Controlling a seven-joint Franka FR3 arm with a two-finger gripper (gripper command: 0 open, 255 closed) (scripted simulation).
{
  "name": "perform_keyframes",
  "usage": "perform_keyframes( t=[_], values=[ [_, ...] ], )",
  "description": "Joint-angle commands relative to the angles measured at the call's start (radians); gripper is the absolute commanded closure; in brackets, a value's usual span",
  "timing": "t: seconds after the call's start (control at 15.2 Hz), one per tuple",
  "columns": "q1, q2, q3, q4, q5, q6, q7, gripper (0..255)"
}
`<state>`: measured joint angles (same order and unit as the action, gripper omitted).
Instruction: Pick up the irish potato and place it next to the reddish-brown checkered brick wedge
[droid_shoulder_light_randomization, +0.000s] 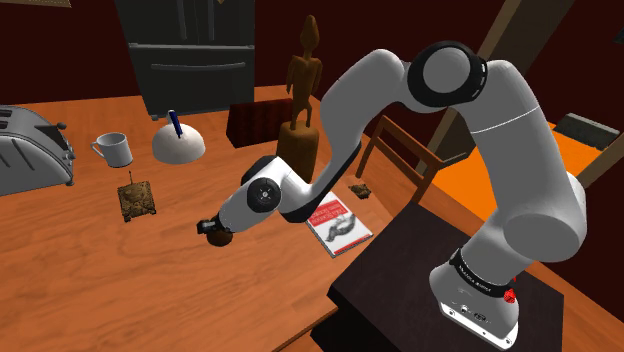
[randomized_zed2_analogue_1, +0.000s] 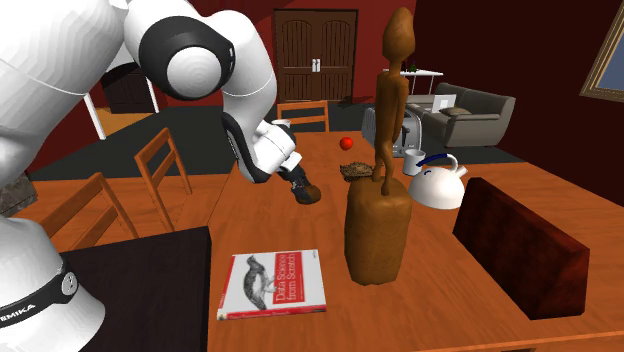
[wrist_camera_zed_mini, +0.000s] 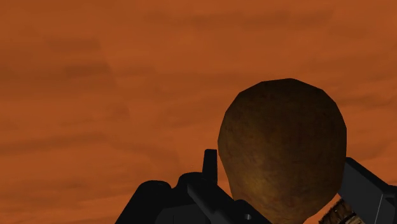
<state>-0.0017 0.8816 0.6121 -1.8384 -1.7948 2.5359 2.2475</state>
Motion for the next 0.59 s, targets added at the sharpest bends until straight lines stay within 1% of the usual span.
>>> perform_keyframes(
  t=[0.0,0.53],
  values=[
    [-0.004,-0.011,0.005,-0.007,0.011,0.000,-0.008,255],
    [-0.041,-0.102,0.047,-0.056,0.105,0.000,-0.079,255]
  ],
)
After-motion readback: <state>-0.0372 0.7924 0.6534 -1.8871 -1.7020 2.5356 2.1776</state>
